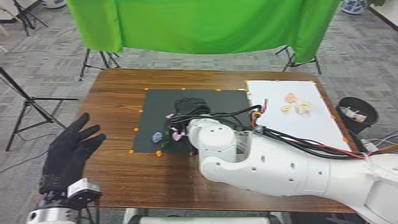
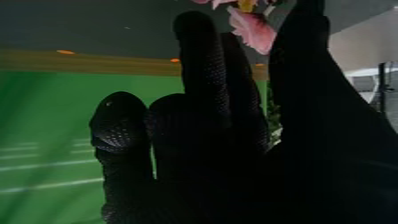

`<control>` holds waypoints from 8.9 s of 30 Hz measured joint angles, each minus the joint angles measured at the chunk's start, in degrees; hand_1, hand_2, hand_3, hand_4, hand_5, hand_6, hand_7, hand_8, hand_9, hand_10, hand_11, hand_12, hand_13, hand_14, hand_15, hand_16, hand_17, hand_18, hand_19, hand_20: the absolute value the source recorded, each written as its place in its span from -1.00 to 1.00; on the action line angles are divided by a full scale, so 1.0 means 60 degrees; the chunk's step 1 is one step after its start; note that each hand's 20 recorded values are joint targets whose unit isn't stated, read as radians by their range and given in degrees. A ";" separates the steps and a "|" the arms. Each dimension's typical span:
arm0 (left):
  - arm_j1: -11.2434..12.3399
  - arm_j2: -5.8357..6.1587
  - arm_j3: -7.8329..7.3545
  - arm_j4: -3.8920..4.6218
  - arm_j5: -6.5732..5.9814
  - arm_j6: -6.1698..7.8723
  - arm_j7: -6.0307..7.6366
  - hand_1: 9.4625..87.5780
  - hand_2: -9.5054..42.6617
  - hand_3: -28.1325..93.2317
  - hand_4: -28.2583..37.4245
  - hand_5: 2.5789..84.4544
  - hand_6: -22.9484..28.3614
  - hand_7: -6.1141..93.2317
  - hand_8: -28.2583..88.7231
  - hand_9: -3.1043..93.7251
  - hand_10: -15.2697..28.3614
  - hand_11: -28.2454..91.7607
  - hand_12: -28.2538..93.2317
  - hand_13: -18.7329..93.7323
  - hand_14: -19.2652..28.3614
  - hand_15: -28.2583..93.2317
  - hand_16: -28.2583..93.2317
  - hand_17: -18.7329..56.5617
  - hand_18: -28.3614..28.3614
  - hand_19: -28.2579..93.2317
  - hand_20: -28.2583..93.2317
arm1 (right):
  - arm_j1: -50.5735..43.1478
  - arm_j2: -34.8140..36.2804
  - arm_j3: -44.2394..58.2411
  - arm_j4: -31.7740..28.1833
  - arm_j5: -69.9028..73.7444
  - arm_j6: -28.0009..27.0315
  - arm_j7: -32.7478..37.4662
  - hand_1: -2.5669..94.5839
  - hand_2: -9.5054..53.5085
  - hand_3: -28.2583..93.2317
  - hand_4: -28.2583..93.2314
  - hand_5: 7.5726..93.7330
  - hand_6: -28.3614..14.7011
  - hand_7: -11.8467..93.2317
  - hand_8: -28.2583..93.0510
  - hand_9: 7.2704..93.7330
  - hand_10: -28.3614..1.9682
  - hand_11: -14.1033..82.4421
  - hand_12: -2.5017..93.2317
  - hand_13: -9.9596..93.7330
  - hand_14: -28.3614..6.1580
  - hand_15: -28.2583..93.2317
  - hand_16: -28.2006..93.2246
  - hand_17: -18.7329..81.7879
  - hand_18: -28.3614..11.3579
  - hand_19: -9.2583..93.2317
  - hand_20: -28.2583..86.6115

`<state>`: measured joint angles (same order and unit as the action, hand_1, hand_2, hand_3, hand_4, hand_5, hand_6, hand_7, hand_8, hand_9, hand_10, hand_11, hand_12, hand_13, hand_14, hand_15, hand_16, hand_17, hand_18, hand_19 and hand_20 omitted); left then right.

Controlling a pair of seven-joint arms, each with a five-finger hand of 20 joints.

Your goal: Arrange flowers

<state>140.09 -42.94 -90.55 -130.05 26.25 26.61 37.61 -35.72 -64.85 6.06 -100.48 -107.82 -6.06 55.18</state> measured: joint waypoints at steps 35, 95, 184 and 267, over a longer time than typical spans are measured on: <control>-0.0242 0.0296 0.0814 -0.0017 -0.0226 0.0384 0.0321 -0.50 -0.39 0.52 -0.83 -0.18 0.23 -0.64 -0.67 -0.29 0.52 0.00 -0.34 -0.28 0.84 0.51 -0.75 -0.77 0.68 0.18 -0.28 | -0.0129 0.5453 0.3089 -0.0286 0.2170 -0.0295 0.0119 -0.15 -0.91 0.69 -0.92 -0.03 0.05 -0.44 -0.70 0.11 -0.36 -0.38 -0.65 0.57 0.27 0.80 -0.33 0.24 -0.55 1.00 -0.21; -0.0742 0.0428 0.1079 0.0163 -0.0449 0.0148 0.0518 -0.49 -0.37 0.53 -0.83 -0.18 0.23 -0.63 -0.67 -0.29 0.52 0.00 -0.34 -0.28 0.84 0.51 -0.75 -0.77 0.68 0.19 -0.28 | -0.1367 0.4284 0.3514 0.1674 0.2630 -0.0342 0.0350 0.22 -1.00 0.62 -0.99 0.32 0.33 -0.21 -0.54 0.58 0.35 -0.51 -0.49 0.76 0.57 0.79 -0.28 0.28 -0.46 1.00 -0.25; -0.0581 -0.0030 0.0493 0.0129 0.0144 -0.0139 -0.0334 -0.49 -0.37 0.54 -0.83 -0.17 0.23 -0.63 -0.67 -0.28 0.53 0.01 -0.34 -0.28 0.84 0.51 -0.75 -0.77 0.68 0.19 -0.28 | -0.1080 0.1382 0.1248 -0.0213 0.1680 0.1052 -0.0979 0.08 -1.00 0.64 -0.95 0.42 0.24 -0.32 -0.50 0.77 0.17 -0.38 -0.45 0.81 0.47 0.78 -0.25 0.28 -0.46 1.00 -0.24; -0.0751 0.0233 0.1046 0.0133 -0.0168 0.0018 0.0218 -0.48 -0.37 0.54 -0.81 -0.17 0.24 -0.63 -0.67 -0.28 0.52 0.01 -0.34 -0.28 0.84 0.51 -0.75 -0.77 0.68 0.19 -0.28 | -0.0949 0.4788 0.3340 0.2024 0.2882 -0.0451 0.0441 0.01 -0.95 0.73 -0.97 0.18 0.30 -0.32 -0.71 0.42 -0.05 -0.29 -0.64 0.68 0.35 0.85 -0.32 0.20 -0.46 1.00 -0.46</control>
<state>135.58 -41.54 -84.28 -129.26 25.25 26.72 38.92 -41.42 -36.12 26.10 -88.34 -90.53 -8.76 57.82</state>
